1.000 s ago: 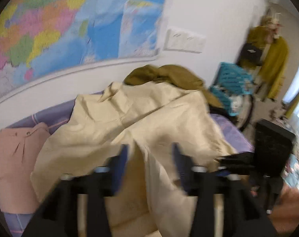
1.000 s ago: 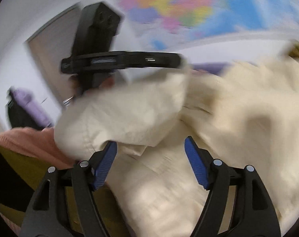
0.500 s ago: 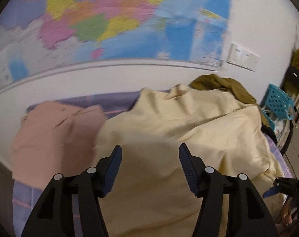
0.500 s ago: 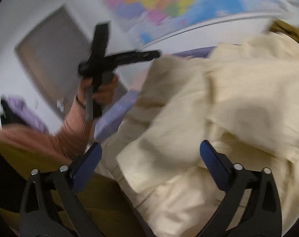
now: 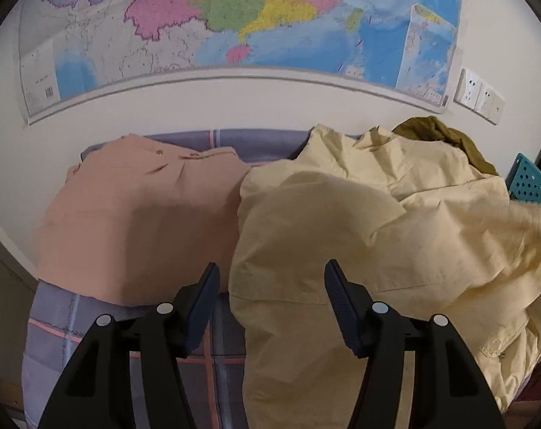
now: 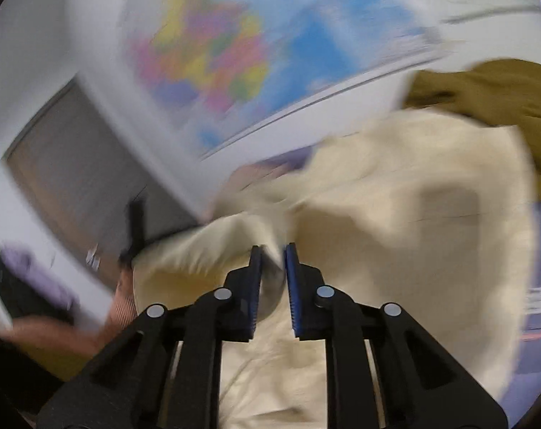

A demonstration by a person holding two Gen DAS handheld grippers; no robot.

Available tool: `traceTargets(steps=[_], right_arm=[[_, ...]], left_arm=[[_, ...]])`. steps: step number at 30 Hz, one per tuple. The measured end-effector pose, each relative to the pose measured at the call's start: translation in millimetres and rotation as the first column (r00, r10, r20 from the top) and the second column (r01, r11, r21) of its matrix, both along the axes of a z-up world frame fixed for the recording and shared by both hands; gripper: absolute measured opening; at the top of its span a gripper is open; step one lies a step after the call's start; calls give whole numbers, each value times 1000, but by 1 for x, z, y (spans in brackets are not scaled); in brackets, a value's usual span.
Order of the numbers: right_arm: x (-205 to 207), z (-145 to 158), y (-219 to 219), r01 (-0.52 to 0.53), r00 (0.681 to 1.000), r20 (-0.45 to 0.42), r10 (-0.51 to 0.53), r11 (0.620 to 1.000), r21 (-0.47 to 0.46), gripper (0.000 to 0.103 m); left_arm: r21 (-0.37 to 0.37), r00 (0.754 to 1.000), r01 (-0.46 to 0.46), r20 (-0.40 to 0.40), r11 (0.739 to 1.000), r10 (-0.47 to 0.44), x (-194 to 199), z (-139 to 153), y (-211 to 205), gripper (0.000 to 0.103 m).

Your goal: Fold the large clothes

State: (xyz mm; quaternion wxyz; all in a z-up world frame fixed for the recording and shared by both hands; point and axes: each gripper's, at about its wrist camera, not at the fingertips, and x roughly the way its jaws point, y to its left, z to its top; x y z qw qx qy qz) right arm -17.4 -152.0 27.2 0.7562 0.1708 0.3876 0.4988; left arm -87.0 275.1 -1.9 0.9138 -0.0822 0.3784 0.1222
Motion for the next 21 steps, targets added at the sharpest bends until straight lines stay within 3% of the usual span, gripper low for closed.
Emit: traceTargets(steps=[3,5,6,7,8,10,12,13,15,17,19,21], right_arm=[[31,-35,-23,124,984,-117,-138,985,-118,18],[40,-53,-36,151,966,-195,-171,982,-116,45],[40,-57,-41,167,960,-207,-187,980,-109,49],[38,-57,-45,168,961,-210,-183,982,-88,56],[33,-55,-47,165,963,-207,-172,985,-53,69],[23,-45,-36,130,978,-155,-136,990,-48,83],[26,-37,-19,92,987,-119,-107,987,-130,83],[26,-36,-9,80,990,-100,-99,980,-180,82],[32,-37,18,48,995,-71,-70,959,-279,66],[32,-45,30,35,996,-60,-60,936,-350,26],[33,-44,32,42,998,-21,-54,927,-372,1],[36,-29,21,92,996,35,-85,938,-334,1]], left_arm=[[29,1000,-17,-17,999,17,6,-7,2,60],[41,999,-19,-28,999,20,10,-11,5,64],[44,999,-20,-30,999,22,12,-12,7,65],[46,999,-22,-35,999,24,15,-13,9,66],[48,999,-23,-41,999,25,18,-14,12,66],[43,999,-9,-49,999,11,25,-14,13,69],[40,998,7,-57,999,-4,35,-16,13,70],[32,998,16,-62,999,-14,40,-17,13,70],[19,998,22,-68,1000,-20,49,-20,12,66],[22,997,27,-72,999,-26,58,-23,10,51],[57,998,7,-66,998,-4,64,-23,11,37],[55,999,-8,-38,998,10,66,-17,14,32]])
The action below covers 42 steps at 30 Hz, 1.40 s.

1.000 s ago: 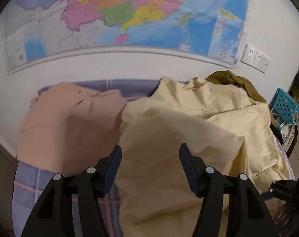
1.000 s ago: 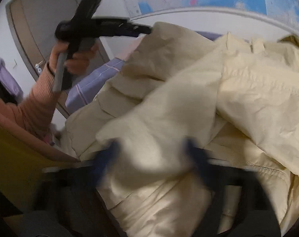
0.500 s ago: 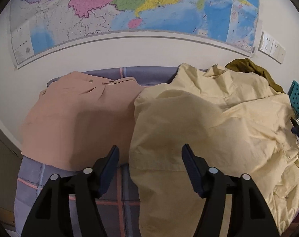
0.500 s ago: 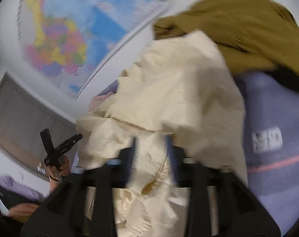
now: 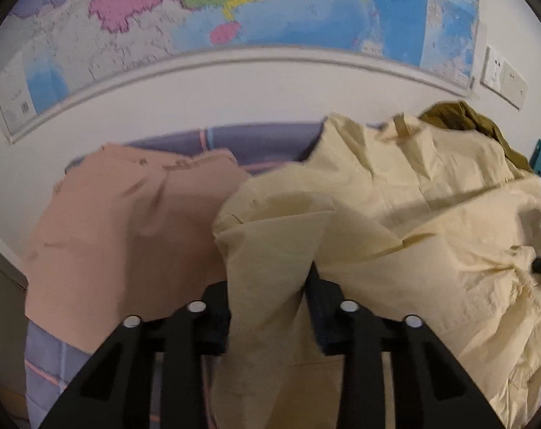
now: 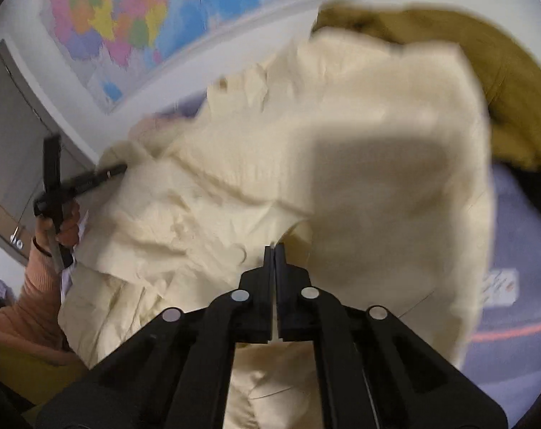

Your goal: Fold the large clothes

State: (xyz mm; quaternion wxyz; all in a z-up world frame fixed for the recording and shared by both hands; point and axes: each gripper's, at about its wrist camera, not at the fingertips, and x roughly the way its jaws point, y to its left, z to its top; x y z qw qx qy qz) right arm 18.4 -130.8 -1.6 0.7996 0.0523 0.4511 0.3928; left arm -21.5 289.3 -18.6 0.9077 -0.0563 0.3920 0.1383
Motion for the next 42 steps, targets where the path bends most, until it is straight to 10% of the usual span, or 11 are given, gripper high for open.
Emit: traceTargets(steps=[6,8,10,12,16,24,26,31,33,35,42], right_arm=[[11,23,-18,39,999,23,-40,997,61,14],[11,13,-15,13,1000,-18,-12,999,37,56],[11,3,-13,1,999,-51,0,1000,21,64],[13,-8,-8,-5,997,-75,4,1000,-10,63],[16,-16,1,19,997,-68,-24,998,-62,3],[22,20,-46,133,991,-17,-132,987,93,6],[23,14,-37,104,994,-39,-102,993,52,59],[24,-8,-1,8,996,-90,-9,1000,-10,63],[27,-15,9,-18,994,-107,16,1000,-18,54],[28,-17,15,-27,994,-109,24,999,-26,0],[28,15,-29,86,996,-27,-84,993,82,1]], left_arm=[[34,999,-41,36,999,40,5,7,-3,51],[59,999,-26,22,998,25,5,1,-6,57],[49,1000,-3,23,999,2,2,-2,-8,63],[56,1000,2,27,998,-4,-2,-2,-8,65],[87,998,-29,55,996,24,-9,6,-5,65],[72,990,-30,137,997,20,-28,35,6,51],[77,992,-18,124,997,9,-23,33,5,51],[51,996,-6,93,999,1,-12,21,1,51],[71,996,-7,87,997,1,-10,17,-1,52],[85,997,-9,74,996,3,-8,14,-3,53],[96,984,46,169,994,-62,-27,33,-15,53]])
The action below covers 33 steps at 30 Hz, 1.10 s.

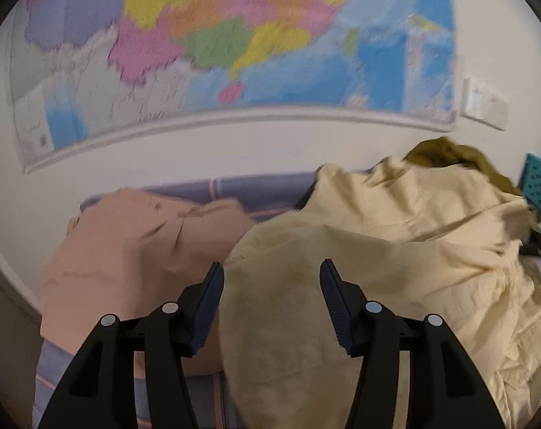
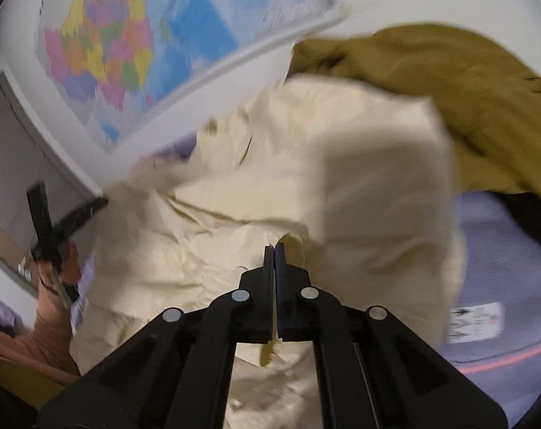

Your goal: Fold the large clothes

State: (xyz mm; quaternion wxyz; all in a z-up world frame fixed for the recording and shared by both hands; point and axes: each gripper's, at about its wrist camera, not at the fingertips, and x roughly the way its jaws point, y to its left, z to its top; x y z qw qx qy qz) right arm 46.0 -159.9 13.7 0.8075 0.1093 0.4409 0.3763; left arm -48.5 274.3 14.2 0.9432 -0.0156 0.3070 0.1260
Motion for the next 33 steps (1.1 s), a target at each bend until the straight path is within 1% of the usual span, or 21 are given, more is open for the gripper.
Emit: traceTargets(steps=[3,5,8,10,11,12,14,15,17,18,19,21,23,25,27,28,29,30,31,32,33], right_arm=[[0,1,0,3,1000,11,-2,999,-36,1],[4,-4,1,20,1000,-1,-20,999,-44,1],[10,-12,2,40,999,-19,-41,998,-41,1],[11,-18,3,44,999,-26,-46,997,-56,1],[11,-22,4,47,998,-35,-50,997,-68,1],[11,-24,4,45,998,-40,-48,996,-80,1],[10,-26,4,53,997,-52,-59,993,-101,2],[9,-24,4,58,996,-54,-65,992,-113,3],[5,-13,1,101,995,-12,-104,983,-155,9],[1,-4,0,104,995,15,-103,984,-144,14],[-3,3,-2,104,994,34,-100,987,-124,26],[-15,24,3,57,994,102,-48,995,-84,31],[-26,36,25,-48,989,133,62,993,-107,36],[-32,30,51,-154,977,122,174,976,-156,34],[-29,10,71,-206,971,72,226,953,-222,32],[-26,0,76,-209,973,49,228,946,-246,32],[-19,-14,82,-212,973,26,228,935,-285,24],[-13,-24,82,-207,975,11,221,932,-297,22],[-5,-31,79,-206,978,-19,209,943,-262,22],[3,-34,72,-194,981,-58,187,962,-193,22],[5,-33,68,-185,982,-69,175,968,-169,24]], left_arm=[[30,998,64,-8,997,-64,3,-2,-16,53],[55,993,113,-53,992,-110,12,-13,-26,53],[97,985,104,-148,990,-89,35,-38,-30,53],[20,969,118,-223,993,-110,52,-57,-21,53],[-46,958,117,-257,992,-125,62,-66,-15,53],[-87,951,109,-280,990,-129,70,-73,-9,55],[-109,951,103,-280,989,-130,77,-74,-5,55],[-92,951,103,-283,990,-125,79,-72,-7,55],[-6,958,107,-266,994,-105,75,-63,-17,55],[12,964,115,-242,993,-109,70,-56,-21,55],[16,969,129,-216,992,-122,64,-48,-22,55],[15,975,155,-165,988,-150,47,-32,-26,55],[12,974,186,-132,983,-182,32,-22,-31,55],[7,962,243,-128,970,-240,21,-22,-41,56],[37,954,267,-153,963,-259,18,-33,-50,60],[55,953,254,-186,966,-240,20,-43,-52,60],[72,951,234,-225,969,-213,26,-56,-52,60],[97,949,217,-252,971,-187,31,-66,-54,60],[103,949,199,-266,974,-166,35,-76,-52,60],[87,951,190,-266,978,-161,33,-80,-50,60],[82,955,182,-254,980,-155,31,-78,-49,59]])
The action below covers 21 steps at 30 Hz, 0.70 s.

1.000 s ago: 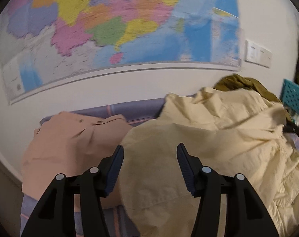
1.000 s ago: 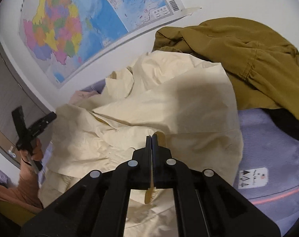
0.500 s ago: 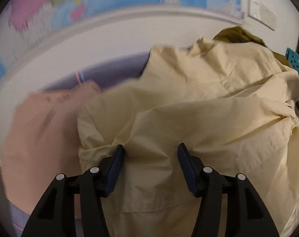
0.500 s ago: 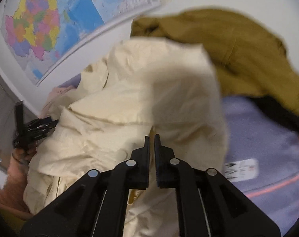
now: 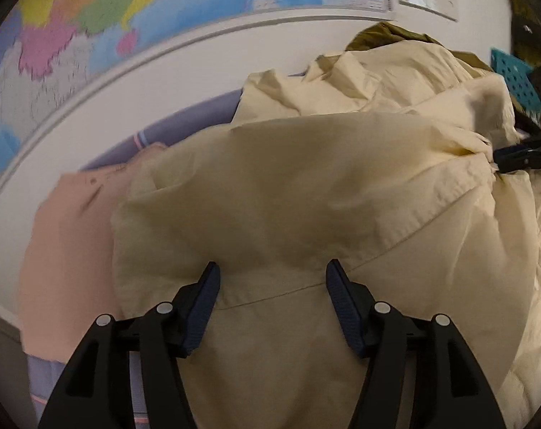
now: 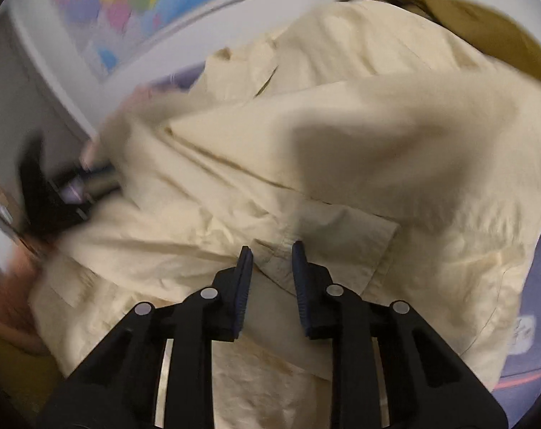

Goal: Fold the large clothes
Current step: 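Lift the jacket with the right gripper while the left gripper grasps the collar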

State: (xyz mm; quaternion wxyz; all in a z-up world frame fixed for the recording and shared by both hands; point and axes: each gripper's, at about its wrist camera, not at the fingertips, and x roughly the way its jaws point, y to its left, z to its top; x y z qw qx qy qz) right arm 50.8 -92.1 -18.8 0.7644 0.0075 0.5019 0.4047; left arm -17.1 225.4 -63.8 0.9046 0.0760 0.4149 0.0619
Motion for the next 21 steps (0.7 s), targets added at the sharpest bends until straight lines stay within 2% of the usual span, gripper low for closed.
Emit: traceTargets(steps=[1,3,4,6,9,12,15,17,21], right_arm=[[-2,5,-4,10,1000,-1,-10,1000,21,29],[-15,25,-16,29,998,57,-31,999,39,49],[-20,31,-21,40,996,79,-44,998,42,63],[-37,49,-41,44,993,109,-55,994,103,64],[-61,65,-63,29,993,111,-50,983,182,64],[-86,73,-65,-23,992,128,2,986,164,68],[-94,75,-46,-69,986,156,53,992,101,68],[-87,76,-29,-77,982,177,64,995,66,68],[-57,81,9,-89,973,217,80,996,30,64]], left_arm=[[9,1000,-15,24,1000,14,-4,6,1,59],[-10,997,-33,67,999,34,-17,19,4,59],[-22,996,-39,84,999,41,-24,24,7,59],[-50,990,-50,130,998,56,-46,37,9,60],[-76,984,-54,163,996,66,-79,49,7,60],[-59,983,-16,184,998,26,-104,60,-9,60],[-1,975,55,215,999,-53,-108,68,-38,68],[16,972,92,217,996,-93,-99,76,-52,68],[74,967,127,214,989,-140,-56,87,-65,68]])
